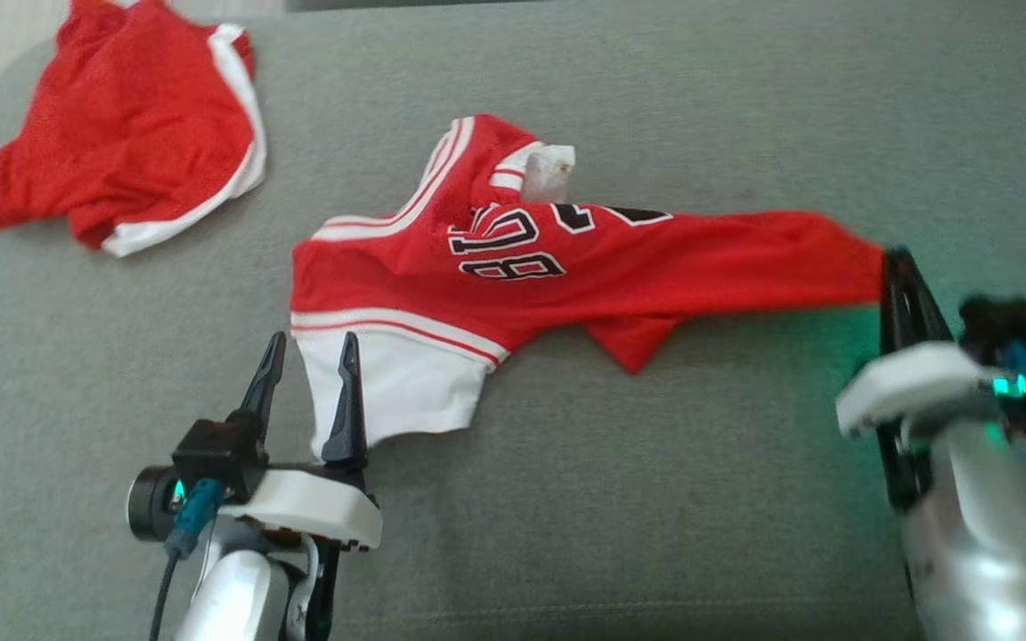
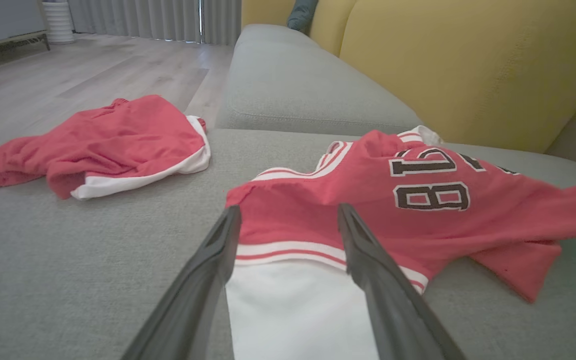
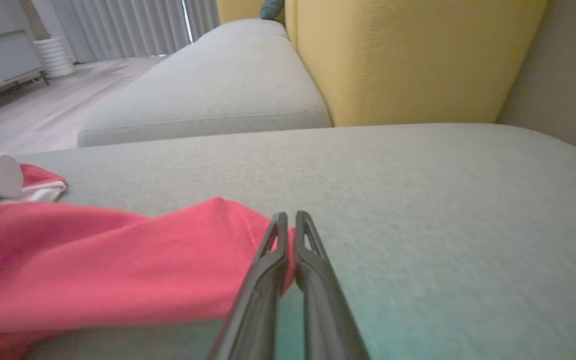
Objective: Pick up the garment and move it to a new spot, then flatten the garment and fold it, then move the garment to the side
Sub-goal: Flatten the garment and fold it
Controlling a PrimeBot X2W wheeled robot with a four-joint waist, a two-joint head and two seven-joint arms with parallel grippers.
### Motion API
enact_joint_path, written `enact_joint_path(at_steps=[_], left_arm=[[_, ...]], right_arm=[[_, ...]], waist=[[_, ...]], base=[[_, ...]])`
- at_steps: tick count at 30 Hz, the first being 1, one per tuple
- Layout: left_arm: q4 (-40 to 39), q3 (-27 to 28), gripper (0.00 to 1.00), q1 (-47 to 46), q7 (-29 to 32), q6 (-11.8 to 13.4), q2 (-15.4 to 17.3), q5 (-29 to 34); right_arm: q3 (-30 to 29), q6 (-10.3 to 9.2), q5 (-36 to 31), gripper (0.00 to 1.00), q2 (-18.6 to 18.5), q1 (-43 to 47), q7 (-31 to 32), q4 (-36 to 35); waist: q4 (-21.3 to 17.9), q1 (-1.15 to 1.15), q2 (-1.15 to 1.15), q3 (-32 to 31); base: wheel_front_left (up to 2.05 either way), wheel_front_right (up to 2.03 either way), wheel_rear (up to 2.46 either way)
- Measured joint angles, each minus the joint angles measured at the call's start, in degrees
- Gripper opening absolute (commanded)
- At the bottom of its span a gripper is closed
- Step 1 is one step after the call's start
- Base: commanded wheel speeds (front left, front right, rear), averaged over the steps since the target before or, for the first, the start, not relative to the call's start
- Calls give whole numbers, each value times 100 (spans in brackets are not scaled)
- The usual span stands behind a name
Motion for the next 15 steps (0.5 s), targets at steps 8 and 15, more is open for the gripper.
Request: enact_joint_path(at_steps=[8, 15], left_arm=[[-37, -10, 100, 9, 0, -51, -2, 48], [-70, -38, 100, 7, 0, -141, -4, 94]], right_arm=[[-44, 0, 135, 0, 21, 1178, 187, -1179], [-19, 0, 360, 62, 41, 1607, 223, -1378]], waist=[[-327, 0, 0, -86], [-404, 0, 0, -4]], base=[[0, 0, 0], [0, 0, 0]])
